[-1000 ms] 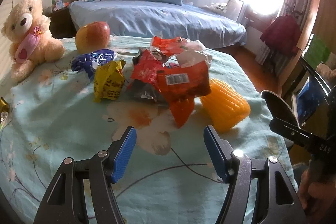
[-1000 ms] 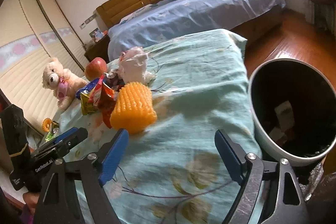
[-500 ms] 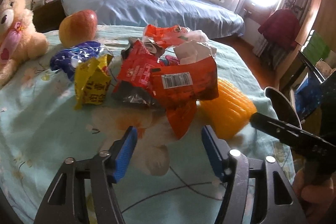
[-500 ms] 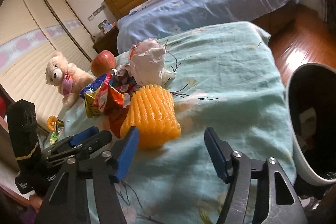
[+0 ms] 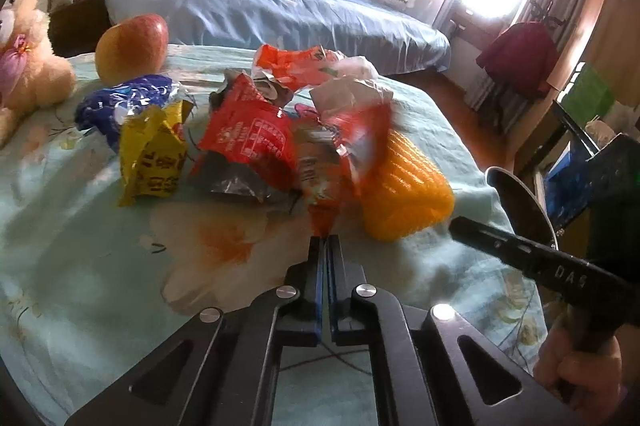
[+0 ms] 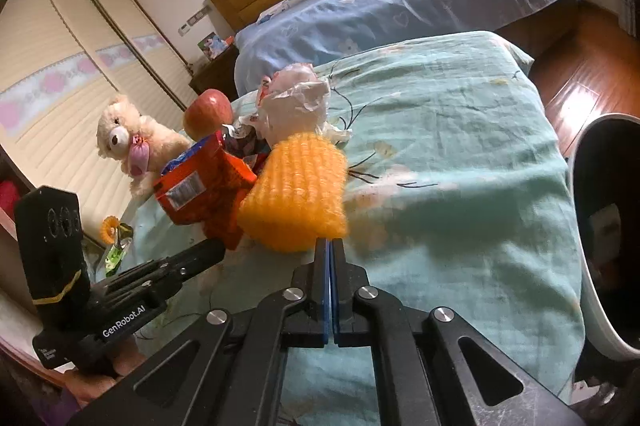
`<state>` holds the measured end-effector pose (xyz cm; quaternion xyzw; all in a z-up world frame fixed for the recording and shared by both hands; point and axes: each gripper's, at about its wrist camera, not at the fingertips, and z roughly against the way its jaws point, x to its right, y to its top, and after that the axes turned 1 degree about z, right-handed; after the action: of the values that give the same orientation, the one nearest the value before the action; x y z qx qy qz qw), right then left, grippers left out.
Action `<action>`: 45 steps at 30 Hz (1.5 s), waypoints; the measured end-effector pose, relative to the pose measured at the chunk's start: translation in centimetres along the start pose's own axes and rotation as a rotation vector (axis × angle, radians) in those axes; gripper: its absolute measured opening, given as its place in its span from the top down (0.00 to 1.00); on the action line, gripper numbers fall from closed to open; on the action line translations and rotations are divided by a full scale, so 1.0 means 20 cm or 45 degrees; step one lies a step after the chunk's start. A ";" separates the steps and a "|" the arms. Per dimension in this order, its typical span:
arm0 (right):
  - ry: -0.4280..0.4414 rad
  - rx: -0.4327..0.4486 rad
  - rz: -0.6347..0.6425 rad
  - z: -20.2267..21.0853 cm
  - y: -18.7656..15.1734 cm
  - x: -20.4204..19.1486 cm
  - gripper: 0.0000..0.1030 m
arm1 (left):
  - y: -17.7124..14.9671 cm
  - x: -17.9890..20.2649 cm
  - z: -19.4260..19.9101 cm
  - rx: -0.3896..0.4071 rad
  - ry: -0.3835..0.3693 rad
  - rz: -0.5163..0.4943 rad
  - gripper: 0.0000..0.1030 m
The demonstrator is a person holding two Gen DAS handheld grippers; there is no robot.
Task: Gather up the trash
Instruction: 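Move the left tool back to the bed and grasp the cartoon snack wrapper, then grasp the orange corn-shaped sponge with the right tool, then carry the sponge over the bin with the right tool while the left carries the wrapper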
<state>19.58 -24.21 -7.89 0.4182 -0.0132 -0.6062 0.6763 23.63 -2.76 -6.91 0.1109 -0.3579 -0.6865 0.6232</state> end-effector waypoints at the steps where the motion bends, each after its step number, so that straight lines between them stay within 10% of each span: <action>1: 0.005 0.007 -0.012 0.01 0.00 0.01 0.95 | -0.01 0.00 0.01 0.004 0.003 0.000 1.00; 5: 0.020 0.029 -0.036 0.03 0.02 0.02 0.86 | -0.03 -0.03 0.06 0.023 0.009 0.015 1.00; 9: 0.009 0.034 -0.019 0.01 0.05 -0.01 0.44 | -0.05 -0.03 0.11 0.038 0.012 0.024 1.00; 13: 0.030 0.027 -0.027 -0.04 0.08 -0.04 0.32 | -0.07 -0.04 0.14 0.044 0.007 0.023 1.00; 17: 0.029 -0.015 -0.014 -0.14 0.12 -0.07 0.36 | -0.06 -0.03 0.14 0.044 -0.008 0.025 1.00; 19: 0.038 -0.038 -0.013 -0.16 0.11 -0.07 0.65 | -0.06 -0.03 0.15 0.045 -0.017 0.021 1.00; 22: 0.005 -0.027 0.025 -0.14 0.08 -0.08 0.71 | -0.07 -0.01 0.16 0.044 -0.034 0.011 1.00; 45: -0.179 0.174 -0.117 0.42 -0.08 0.27 0.72 | -0.09 0.43 0.07 -0.007 -0.191 -0.208 1.00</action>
<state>15.43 -33.19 -6.01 0.4198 -0.0827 -0.6623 0.6151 19.63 -10.45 -4.52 0.0863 -0.3912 -0.7424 0.5370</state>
